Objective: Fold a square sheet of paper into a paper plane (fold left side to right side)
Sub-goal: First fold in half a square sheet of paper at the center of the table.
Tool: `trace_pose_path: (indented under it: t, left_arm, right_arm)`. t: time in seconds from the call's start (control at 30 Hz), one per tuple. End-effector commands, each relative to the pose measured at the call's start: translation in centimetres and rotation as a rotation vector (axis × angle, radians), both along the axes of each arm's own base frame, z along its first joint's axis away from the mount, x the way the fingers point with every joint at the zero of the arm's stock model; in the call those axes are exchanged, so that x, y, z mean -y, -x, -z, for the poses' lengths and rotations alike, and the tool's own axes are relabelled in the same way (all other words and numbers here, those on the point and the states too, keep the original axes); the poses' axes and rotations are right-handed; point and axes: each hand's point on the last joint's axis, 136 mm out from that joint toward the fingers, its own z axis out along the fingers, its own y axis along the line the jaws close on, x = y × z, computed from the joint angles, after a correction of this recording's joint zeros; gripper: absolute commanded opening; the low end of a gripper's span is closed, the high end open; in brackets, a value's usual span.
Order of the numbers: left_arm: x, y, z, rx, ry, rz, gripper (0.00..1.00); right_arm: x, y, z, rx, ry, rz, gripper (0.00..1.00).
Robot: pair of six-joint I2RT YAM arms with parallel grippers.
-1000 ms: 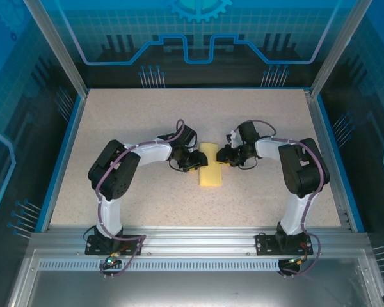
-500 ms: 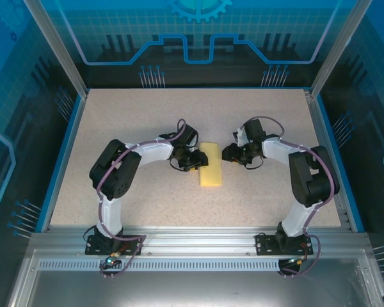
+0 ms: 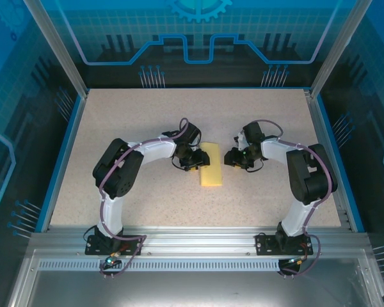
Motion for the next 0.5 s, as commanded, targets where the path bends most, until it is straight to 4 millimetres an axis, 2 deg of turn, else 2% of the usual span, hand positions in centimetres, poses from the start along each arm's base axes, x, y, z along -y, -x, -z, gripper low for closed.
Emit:
trace_pose_path:
  t: [0.0, 0.47]
  left_arm:
    - [1.0, 1.0, 1.7, -0.032, -0.022, 0.035, 0.53]
    - [1.2, 1.3, 2.3, -0.047, -0.044, 0.061, 0.54]
  right_arm:
    - [0.7, 0.9, 1.1, -0.043, 0.026, -0.006, 0.41]
    - [-0.7, 0.4, -0.7, -0.003, -0.072, -0.011, 0.4]
